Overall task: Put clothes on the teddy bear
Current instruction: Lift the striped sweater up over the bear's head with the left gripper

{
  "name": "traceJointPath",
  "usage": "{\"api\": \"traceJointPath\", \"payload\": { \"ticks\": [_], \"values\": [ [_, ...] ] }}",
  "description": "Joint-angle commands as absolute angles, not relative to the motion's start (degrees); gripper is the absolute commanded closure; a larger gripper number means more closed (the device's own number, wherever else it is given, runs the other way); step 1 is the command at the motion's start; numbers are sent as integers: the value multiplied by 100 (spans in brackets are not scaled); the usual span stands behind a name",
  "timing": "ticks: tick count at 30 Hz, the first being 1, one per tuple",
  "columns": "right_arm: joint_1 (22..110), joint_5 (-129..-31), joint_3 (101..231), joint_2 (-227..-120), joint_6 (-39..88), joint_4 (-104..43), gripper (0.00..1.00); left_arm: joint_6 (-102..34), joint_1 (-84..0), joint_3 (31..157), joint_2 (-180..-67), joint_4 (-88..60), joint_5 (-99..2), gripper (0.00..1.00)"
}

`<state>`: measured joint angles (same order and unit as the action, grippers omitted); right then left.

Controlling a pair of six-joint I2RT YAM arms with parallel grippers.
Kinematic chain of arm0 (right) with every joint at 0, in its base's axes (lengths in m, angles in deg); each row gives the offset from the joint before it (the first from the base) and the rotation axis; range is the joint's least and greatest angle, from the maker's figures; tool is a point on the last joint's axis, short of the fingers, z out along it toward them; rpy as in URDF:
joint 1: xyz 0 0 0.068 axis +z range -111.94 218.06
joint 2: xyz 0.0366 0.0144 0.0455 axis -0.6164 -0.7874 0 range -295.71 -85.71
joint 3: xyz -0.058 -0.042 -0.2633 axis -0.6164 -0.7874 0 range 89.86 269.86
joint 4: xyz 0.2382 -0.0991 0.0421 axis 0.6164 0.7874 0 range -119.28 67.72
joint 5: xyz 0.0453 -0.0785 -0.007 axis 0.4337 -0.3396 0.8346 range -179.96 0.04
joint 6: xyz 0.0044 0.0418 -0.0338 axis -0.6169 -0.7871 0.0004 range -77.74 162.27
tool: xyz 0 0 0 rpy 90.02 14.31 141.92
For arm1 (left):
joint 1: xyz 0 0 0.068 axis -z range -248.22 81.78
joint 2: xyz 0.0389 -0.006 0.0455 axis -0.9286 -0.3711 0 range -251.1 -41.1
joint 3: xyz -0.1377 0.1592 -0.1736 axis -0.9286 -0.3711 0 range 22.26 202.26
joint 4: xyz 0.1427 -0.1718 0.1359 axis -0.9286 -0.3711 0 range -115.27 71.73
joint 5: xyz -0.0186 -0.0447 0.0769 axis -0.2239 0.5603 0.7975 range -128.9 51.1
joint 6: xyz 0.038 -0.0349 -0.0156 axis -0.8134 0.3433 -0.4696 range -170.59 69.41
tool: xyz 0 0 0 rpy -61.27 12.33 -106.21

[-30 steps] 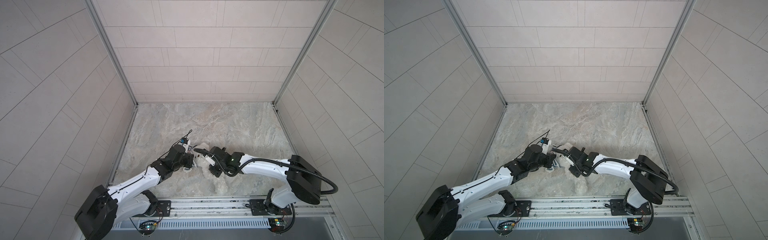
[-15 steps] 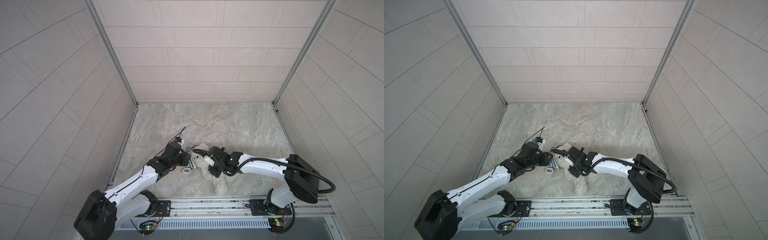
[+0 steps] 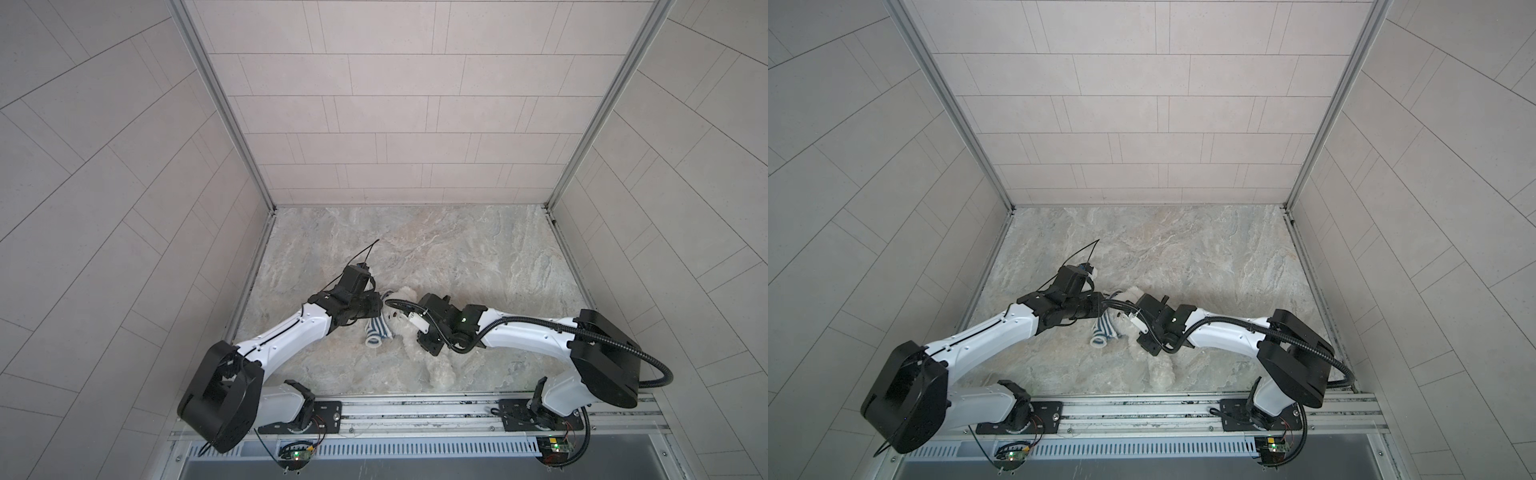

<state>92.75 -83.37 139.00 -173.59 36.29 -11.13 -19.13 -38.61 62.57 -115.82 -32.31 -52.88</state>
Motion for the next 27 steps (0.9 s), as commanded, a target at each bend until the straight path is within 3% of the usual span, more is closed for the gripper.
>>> {"api": "traceJointPath", "payload": {
  "ticks": [1, 7, 12, 27],
  "values": [
    [9352, -8002, 13621, -17508, 3712, -613, 100, -1991, -3904, 6478, -11782, -3216, -5427, 73],
    [9352, -8004, 13641, -17540, 3691, -627, 100, -2100, -3904, 6576, -12018, -3115, -5572, 80],
    [9360, -7973, 13695, -17579, 3725, -547, 100, -2175, -3904, 6596, -11991, -3083, -5676, 100],
    [9361, -7764, 13319, -16508, 4099, -1138, 100, -2707, -3839, 6830, -11154, -3307, -6958, 100]
  ]
}}
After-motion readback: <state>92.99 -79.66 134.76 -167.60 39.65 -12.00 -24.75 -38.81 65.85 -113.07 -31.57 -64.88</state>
